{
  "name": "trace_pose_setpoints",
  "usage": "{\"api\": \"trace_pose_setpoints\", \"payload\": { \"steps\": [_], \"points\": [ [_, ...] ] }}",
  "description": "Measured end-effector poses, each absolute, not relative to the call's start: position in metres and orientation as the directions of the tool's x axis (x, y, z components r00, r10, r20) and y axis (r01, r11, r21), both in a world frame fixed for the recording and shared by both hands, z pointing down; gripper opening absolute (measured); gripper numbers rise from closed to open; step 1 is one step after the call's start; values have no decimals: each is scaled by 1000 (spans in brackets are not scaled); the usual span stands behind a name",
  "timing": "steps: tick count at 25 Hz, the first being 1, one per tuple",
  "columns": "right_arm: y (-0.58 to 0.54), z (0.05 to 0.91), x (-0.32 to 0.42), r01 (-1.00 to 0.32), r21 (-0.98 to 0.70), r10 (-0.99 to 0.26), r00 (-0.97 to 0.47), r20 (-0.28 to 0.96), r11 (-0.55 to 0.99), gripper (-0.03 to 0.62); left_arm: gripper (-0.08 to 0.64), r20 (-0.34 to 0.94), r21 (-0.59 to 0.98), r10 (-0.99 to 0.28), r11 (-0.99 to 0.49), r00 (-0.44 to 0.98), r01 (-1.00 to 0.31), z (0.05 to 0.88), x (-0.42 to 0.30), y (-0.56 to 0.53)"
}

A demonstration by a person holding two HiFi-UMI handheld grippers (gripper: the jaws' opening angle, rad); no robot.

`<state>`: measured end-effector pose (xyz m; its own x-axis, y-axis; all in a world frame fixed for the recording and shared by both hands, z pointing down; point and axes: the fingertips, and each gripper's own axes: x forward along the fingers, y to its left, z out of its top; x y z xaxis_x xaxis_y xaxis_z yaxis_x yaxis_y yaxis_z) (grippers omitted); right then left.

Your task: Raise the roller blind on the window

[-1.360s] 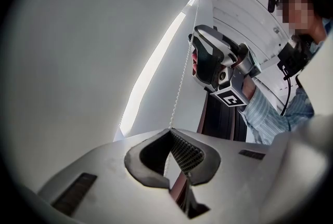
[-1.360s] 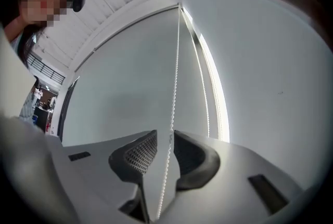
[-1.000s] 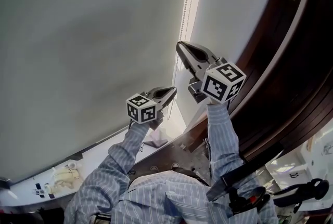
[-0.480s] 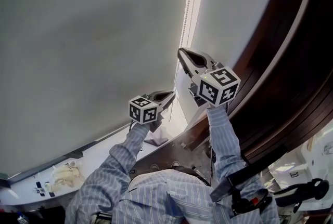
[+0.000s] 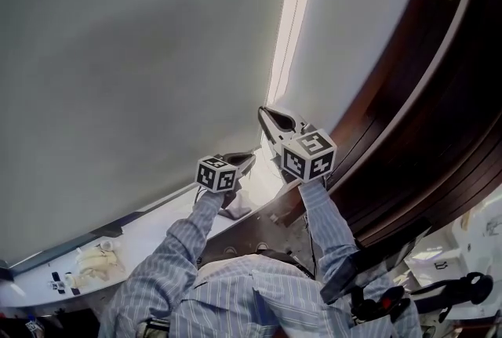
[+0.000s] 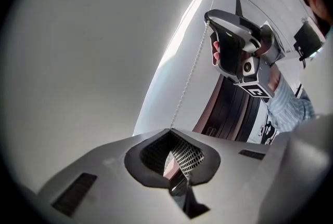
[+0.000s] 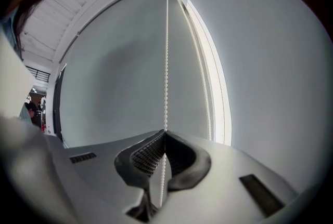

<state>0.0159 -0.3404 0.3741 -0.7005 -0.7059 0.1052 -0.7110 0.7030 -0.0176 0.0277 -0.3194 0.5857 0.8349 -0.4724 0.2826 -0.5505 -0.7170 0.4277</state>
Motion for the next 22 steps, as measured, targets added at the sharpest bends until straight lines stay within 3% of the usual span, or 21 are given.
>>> {"api": "trace_pose_setpoints", "payload": {
  "steps": [6,9,12,15,18,22],
  "points": [
    [-337,433,28,-751,-1,-736,-647,197,660,8,5,367,478,-453,-657,813,-582,638,27,-302],
    [-342,441,37,-772,4,-757,-622,199,636,6,6,302,429,-536,-663,789,-614,618,11,-292],
    [-345,438,39,-765,13,-750,-627,211,643,6,8,99,380,-607,-709,789,-593,534,-3,-288],
    [-336,436,35,-753,-13,-737,-646,199,658,6,27,-68,250,-574,-801,816,-543,425,-4,-292],
    [-330,435,27,-737,-52,-719,-671,180,674,6,132,-173,88,-506,-862,845,-499,323,8,-303],
    [-327,436,21,-728,-35,-712,-678,183,684,6,137,-274,-1,-446,-886,852,-464,222,27,-323]
  ]
}}
